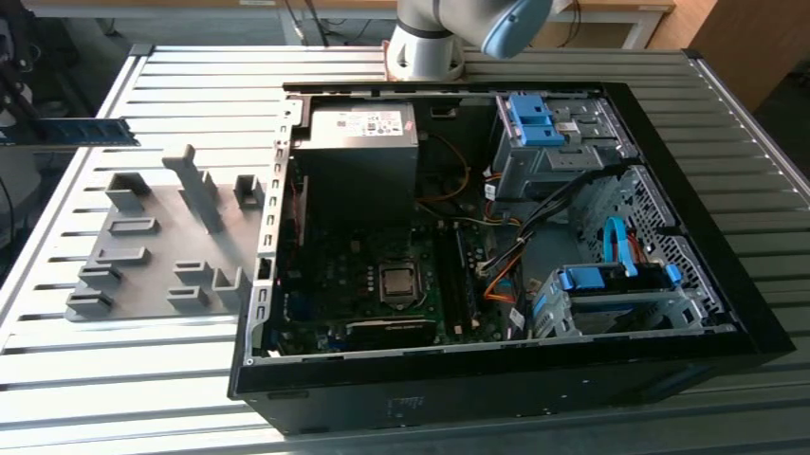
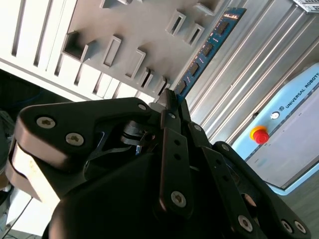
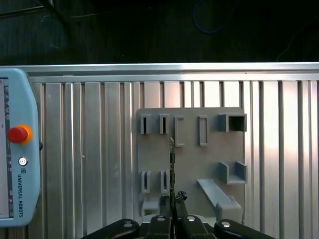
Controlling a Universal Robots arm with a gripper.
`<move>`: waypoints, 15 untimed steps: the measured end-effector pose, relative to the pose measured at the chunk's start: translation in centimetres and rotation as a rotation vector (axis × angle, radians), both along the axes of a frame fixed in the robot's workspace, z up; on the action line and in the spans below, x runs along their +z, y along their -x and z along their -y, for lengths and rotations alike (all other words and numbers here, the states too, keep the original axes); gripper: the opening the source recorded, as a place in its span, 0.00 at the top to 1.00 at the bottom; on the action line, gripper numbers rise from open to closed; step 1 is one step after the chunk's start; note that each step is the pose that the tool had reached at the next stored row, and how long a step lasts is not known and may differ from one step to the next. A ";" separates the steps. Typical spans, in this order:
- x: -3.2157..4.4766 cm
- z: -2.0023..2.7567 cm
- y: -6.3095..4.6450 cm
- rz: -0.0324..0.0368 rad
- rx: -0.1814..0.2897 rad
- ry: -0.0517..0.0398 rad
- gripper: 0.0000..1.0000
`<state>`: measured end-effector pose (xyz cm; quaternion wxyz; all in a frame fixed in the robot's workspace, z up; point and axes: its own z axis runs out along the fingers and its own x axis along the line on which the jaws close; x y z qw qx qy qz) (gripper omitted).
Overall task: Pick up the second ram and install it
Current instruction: 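Pick up the second ram and move it above second insertion slot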
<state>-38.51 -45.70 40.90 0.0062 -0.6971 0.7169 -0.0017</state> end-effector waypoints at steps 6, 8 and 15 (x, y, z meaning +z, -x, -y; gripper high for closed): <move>-0.02 0.00 -2.0 -0.0001 0.000 0.0000 0.86; -0.04 0.00 -2.6 0.0000 0.000 0.0000 0.86; -0.20 -0.08 -3.7 0.0005 0.002 -0.0001 0.86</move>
